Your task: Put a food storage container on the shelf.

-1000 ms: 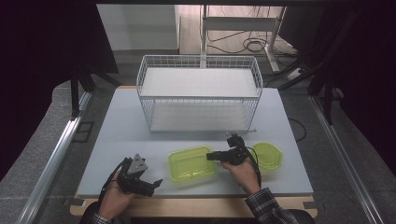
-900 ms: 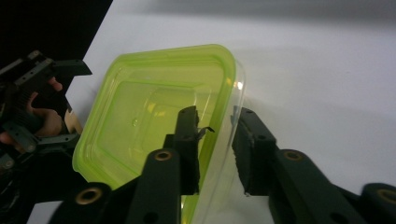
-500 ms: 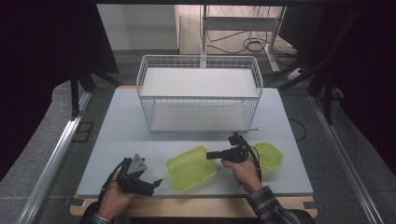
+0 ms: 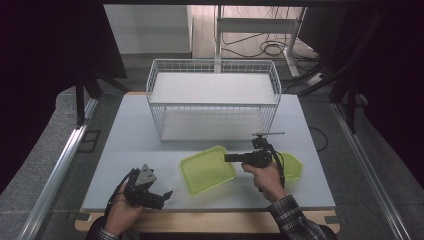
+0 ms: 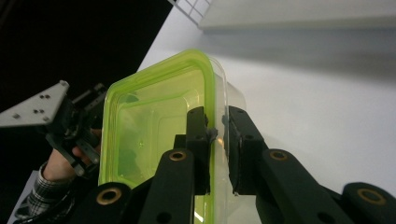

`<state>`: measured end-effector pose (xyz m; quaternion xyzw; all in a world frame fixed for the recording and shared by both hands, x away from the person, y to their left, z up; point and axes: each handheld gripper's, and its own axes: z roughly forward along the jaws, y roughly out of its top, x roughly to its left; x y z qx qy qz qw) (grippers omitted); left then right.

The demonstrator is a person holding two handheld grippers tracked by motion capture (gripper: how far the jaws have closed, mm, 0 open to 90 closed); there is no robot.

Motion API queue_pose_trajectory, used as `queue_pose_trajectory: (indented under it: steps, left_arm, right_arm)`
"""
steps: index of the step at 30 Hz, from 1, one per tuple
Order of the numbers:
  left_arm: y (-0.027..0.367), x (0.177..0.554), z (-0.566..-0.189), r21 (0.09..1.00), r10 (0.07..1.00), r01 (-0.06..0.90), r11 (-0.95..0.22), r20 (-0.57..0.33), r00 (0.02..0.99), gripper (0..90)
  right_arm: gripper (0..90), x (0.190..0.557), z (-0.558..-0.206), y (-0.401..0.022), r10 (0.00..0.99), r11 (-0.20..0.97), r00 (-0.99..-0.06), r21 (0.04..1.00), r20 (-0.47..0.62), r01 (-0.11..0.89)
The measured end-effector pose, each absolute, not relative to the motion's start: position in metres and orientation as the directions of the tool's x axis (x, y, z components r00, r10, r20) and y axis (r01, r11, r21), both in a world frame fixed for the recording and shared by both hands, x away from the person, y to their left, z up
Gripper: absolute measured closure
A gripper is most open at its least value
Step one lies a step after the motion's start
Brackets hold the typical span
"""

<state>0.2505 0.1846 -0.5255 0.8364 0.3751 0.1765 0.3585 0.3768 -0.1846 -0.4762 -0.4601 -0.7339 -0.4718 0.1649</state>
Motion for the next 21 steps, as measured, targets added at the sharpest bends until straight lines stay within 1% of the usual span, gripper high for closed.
queue_pose_trajectory:
  steps: [7,10,14,21]
  left_arm:
    - [0.185,0.251,-0.526,0.732,0.755,0.504,-0.459,0.023,0.655,1.1]
    - [0.185,0.251,-0.526,0.732,0.756,0.504,-0.459,0.024,0.655,1.1]
    - [0.185,0.251,-0.526,0.732,0.756,0.504,-0.458,0.022,0.655,1.1]
    - [0.184,0.251,-0.526,0.731,0.755,0.505,-0.458,0.021,0.655,1.0]
  right_arm:
    - [79.5,0.386,-0.460,-0.192,0.506,0.085,-0.515,0.554,0.692,0.828]
    - [79.5,0.387,-0.455,-0.193,0.508,0.081,-0.516,0.558,0.689,0.826]
    - [79.5,0.392,-0.440,-0.196,0.519,0.074,-0.529,0.581,0.672,0.810]
    - [79.5,0.399,-0.424,-0.197,0.515,0.058,-0.529,0.589,0.674,0.806]
